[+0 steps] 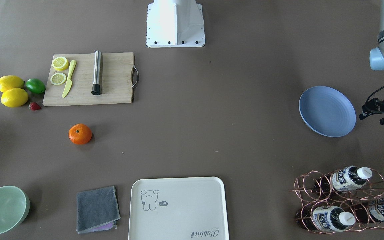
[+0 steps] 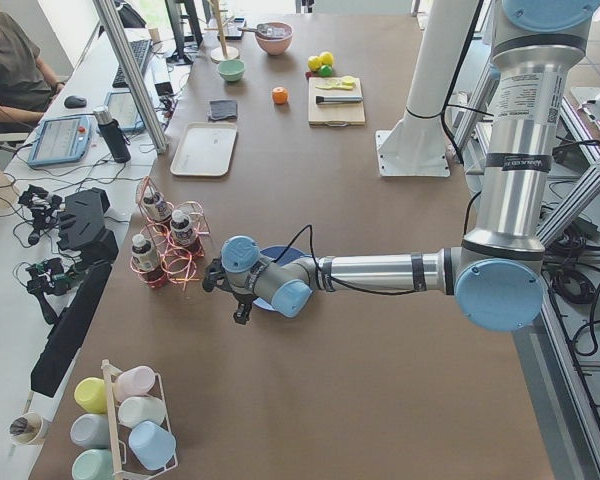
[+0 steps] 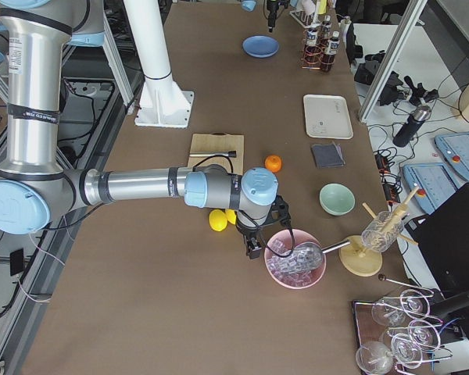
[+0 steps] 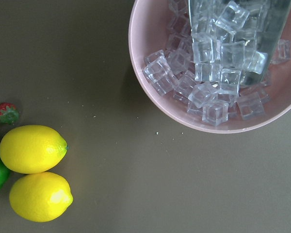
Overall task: Pick orange to plate
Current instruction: 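Move the left gripper toward the blue plate while the right gripper reaches toward the orange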
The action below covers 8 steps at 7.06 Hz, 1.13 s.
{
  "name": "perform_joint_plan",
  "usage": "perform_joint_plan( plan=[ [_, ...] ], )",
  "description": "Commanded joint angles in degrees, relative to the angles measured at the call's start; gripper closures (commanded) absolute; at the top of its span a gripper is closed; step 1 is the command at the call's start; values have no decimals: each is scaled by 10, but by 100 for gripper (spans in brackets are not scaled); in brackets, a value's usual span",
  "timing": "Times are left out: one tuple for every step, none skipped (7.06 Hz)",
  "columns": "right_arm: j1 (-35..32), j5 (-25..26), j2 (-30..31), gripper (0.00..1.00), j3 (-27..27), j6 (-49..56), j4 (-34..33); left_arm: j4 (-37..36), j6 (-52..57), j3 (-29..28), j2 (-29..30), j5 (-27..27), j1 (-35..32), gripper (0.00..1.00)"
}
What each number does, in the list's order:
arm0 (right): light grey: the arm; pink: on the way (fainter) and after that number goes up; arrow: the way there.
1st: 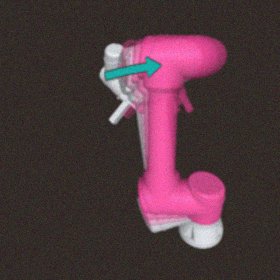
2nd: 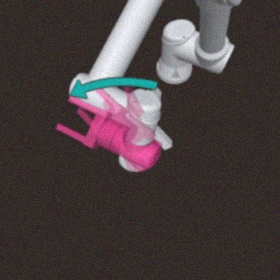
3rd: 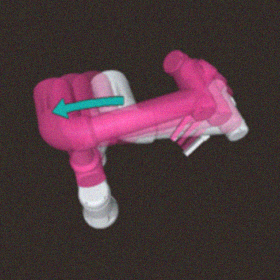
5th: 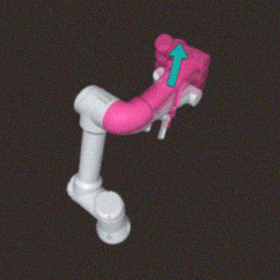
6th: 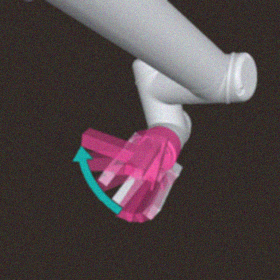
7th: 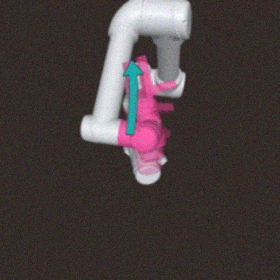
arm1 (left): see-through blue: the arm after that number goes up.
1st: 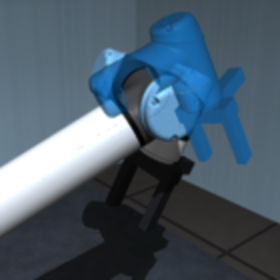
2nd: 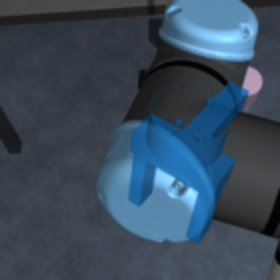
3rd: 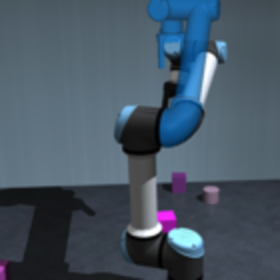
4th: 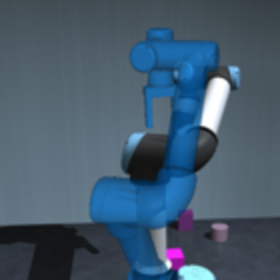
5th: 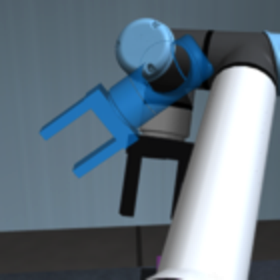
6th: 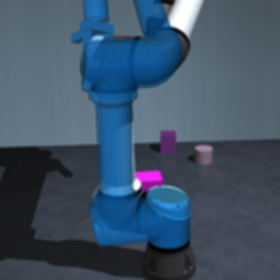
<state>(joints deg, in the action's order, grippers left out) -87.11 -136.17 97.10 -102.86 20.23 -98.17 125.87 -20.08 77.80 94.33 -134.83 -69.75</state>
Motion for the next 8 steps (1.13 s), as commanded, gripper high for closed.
perform_joint_plan(
  plan=[
    [0,0,0,0,0,-1,0,7,-11,-12,2,1,22,27],
    [0,1,0,0,2,-1,0,7,-20,-15,6,1,27,29],
    [0,0,0,0,2,-1,0,7,-25,-16,7,1,32,30],
    [0,0,0,0,0,-2,0,7,-25,-16,7,1,41,30],
    [0,0,0,0,0,-2,0,7,-25,-18,6,1,43,31],
    [0,-1,-1,0,-1,-2,0,7,-25,-20,6,1,43,34],
    [0,-1,-2,0,-1,-3,0,7,-25,-20,6,1,43,41],
    [0,-1,-3,0,-1,-4,0,7,-23,-22,6,1,43,76]
  ],
)
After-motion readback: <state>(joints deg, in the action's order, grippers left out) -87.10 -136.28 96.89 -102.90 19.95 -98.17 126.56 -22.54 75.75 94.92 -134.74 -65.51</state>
